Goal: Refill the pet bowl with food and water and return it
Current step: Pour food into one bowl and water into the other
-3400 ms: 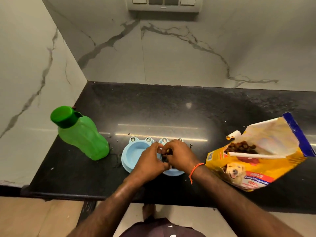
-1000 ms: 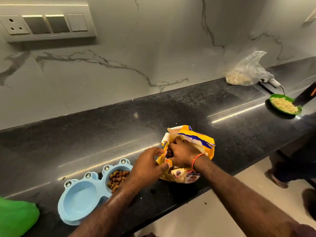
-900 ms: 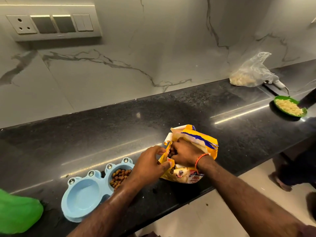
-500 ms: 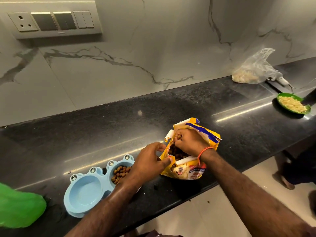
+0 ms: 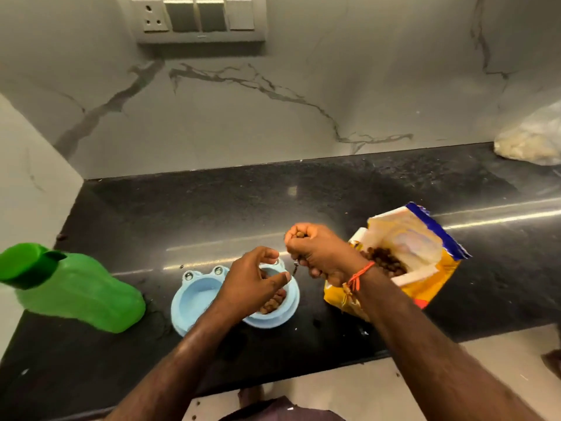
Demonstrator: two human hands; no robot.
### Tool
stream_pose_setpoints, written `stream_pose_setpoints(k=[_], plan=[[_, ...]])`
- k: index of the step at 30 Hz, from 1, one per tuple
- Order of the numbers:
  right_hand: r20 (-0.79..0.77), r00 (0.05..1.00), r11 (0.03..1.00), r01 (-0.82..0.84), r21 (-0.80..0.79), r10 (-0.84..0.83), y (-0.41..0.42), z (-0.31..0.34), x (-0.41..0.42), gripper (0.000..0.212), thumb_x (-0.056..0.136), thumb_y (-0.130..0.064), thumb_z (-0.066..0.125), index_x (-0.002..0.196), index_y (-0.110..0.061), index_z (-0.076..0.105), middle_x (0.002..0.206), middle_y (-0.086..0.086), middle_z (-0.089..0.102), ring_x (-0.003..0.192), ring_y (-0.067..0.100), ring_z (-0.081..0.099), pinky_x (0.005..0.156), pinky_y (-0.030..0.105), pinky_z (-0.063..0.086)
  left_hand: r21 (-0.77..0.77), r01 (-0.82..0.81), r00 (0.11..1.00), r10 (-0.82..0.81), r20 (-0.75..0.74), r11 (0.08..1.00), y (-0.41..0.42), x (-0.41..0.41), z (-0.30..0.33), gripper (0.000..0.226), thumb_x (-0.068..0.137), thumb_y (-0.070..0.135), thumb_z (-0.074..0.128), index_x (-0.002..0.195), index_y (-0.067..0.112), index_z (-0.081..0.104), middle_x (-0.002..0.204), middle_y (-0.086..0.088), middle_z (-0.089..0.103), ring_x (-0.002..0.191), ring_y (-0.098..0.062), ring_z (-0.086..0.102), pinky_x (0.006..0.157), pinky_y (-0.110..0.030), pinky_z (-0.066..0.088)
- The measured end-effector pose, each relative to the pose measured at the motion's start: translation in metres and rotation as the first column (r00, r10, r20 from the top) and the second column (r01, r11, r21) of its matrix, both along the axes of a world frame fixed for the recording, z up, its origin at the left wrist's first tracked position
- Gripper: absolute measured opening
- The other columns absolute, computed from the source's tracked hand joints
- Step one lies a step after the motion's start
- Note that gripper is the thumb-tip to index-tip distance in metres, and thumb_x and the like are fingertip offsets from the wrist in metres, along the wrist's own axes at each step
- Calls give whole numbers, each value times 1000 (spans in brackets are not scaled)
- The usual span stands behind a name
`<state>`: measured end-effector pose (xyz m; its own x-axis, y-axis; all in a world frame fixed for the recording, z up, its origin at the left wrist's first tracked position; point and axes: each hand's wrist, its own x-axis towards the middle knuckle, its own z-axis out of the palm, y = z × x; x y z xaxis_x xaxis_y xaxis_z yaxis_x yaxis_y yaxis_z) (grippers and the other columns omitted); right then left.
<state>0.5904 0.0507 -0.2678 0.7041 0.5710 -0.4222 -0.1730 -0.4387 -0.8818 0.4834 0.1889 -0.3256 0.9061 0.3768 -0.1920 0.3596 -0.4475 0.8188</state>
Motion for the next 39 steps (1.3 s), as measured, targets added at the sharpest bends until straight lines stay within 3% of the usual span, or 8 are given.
stream_pose_setpoints(k=[3,6,11,15,20,29,35,39], plan=[[26,998,998,-52,-29,52,37,-27,-24,20,88,0,57,76,-15,60,58,-1,51,41,5,44,38,18,35,-15,-38,998,38,-46,999,17,-21,-2,37,73,35,76,109,36,65,106,14,71,88,-8,71,81,-34,60],[272,952,977,-92,-190,142,60,-56,-42,10,81,-11,62,74,-18,63,67,-2,64,59,11,59,59,28,50,-9,-68,993,67,-96,998,28,-40,-5,41,70,30,71,110,34,64,105,13,71,85,-9,69,81,-31,58],[598,696,906,-192,-378,397,61,-84,-55,12,83,-28,62,94,-23,65,103,3,59,95,26,57,73,30,39,38,-61,985,66,-157,997,31,-55,-16,45,72,26,77,114,29,61,107,11,71,78,-8,67,81,-30,56],[660,554,852,-209,-479,507,50,-92,-59,18,84,-28,62,101,-23,67,115,1,60,103,29,53,78,37,47,47,-60,985,66,-156,997,31,-58,-22,55,77,24,79,128,25,59,121,9,67,89,-11,67,91,-31,56],[575,573,796,-263,-545,583,37,-75,-61,21,85,-34,61,102,-31,73,118,-7,63,113,25,53,89,42,51,50,-62,984,70,-161,997,30,-59,-24,56,82,26,81,131,27,56,123,10,65,100,-14,67,96,-34,56],[594,625,832,-173,-527,506,24,-54,-52,27,89,-24,58,112,-28,71,118,-3,67,112,25,57,92,41,51,93,-111,988,120,-94,989,24,-65,-24,50,85,29,78,130,29,56,124,10,65,98,-13,66,91,-31,54],[646,602,871,-198,-449,469,28,-44,-50,23,89,-23,63,110,-25,72,111,-3,71,107,20,62,88,32,47,184,-249,967,235,93,951,34,-81,9,51,84,35,81,129,25,58,120,10,64,85,-12,66,83,-32,54],[661,583,881,-313,-355,473,50,-32,-61,20,89,-24,65,108,-26,74,109,-7,74,100,15,66,84,28,46,308,-392,896,283,343,867,49,-103,66,49,85,32,79,128,20,60,117,6,65,69,-3,62,69,-29,56]])
